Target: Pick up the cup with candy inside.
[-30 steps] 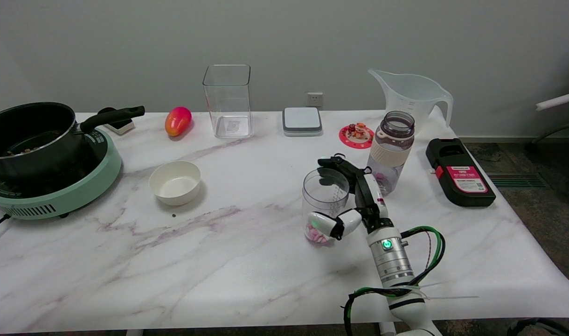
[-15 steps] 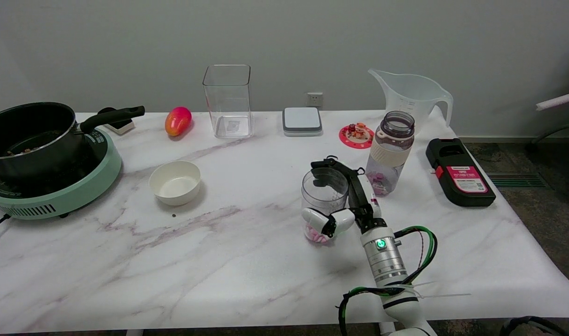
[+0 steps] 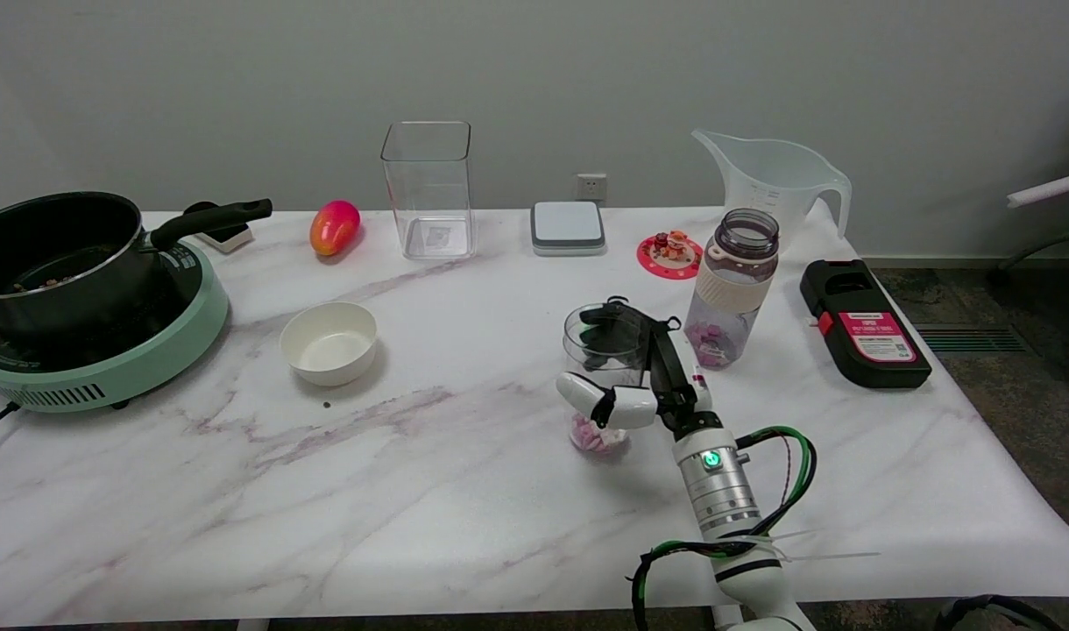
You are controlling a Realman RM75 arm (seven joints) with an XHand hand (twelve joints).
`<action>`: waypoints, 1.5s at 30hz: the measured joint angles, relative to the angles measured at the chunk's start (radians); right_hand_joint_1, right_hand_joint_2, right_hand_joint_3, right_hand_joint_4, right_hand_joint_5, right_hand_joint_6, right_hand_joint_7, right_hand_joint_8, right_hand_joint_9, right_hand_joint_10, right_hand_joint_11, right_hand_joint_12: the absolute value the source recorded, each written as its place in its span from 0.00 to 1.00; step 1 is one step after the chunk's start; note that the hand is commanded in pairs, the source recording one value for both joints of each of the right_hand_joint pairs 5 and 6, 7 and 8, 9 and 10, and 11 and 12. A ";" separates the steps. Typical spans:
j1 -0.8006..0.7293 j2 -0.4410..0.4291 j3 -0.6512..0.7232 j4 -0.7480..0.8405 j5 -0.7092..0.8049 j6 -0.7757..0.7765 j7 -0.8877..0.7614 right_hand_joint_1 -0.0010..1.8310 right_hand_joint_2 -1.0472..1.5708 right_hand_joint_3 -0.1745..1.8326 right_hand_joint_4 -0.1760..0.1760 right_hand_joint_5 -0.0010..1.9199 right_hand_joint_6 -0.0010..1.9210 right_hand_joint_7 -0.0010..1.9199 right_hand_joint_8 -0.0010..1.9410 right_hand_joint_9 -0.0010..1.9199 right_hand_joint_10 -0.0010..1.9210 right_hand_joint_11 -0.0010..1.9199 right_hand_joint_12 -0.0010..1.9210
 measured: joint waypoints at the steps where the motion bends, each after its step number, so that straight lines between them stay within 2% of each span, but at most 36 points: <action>1: 0.000 0.000 0.000 0.000 0.000 0.000 0.000 0.70 0.74 0.39 0.50 0.41 0.41 0.57 0.57 0.56 0.56 0.56 0.56; 4: 0.000 -0.001 -0.001 -0.001 0.001 0.001 0.001 0.69 0.79 0.32 0.50 0.40 0.40 0.60 0.59 0.59 0.59 0.55 0.55; 7: 0.000 -0.002 -0.001 -0.002 0.002 0.004 0.002 0.68 0.81 0.31 0.50 0.40 0.40 0.61 0.61 0.60 0.60 0.53 0.53; 24: 0.000 -0.004 0.013 0.001 0.005 0.010 0.003 0.66 0.85 0.36 0.50 0.49 0.49 0.69 0.68 0.67 0.67 0.56 0.56; 28: 0.007 -0.003 0.029 0.007 0.005 0.011 0.003 0.66 0.85 0.38 0.50 0.58 0.58 0.74 0.73 0.73 0.73 0.61 0.61; 36: 0.049 0.008 0.052 0.031 0.002 0.012 0.015 0.66 0.88 0.35 0.50 0.66 0.66 0.80 0.79 0.78 0.78 0.66 0.66; 45: 0.114 0.021 0.061 0.094 0.002 -0.022 0.038 0.65 0.89 0.34 0.50 0.68 0.68 0.81 0.80 0.79 0.79 0.66 0.66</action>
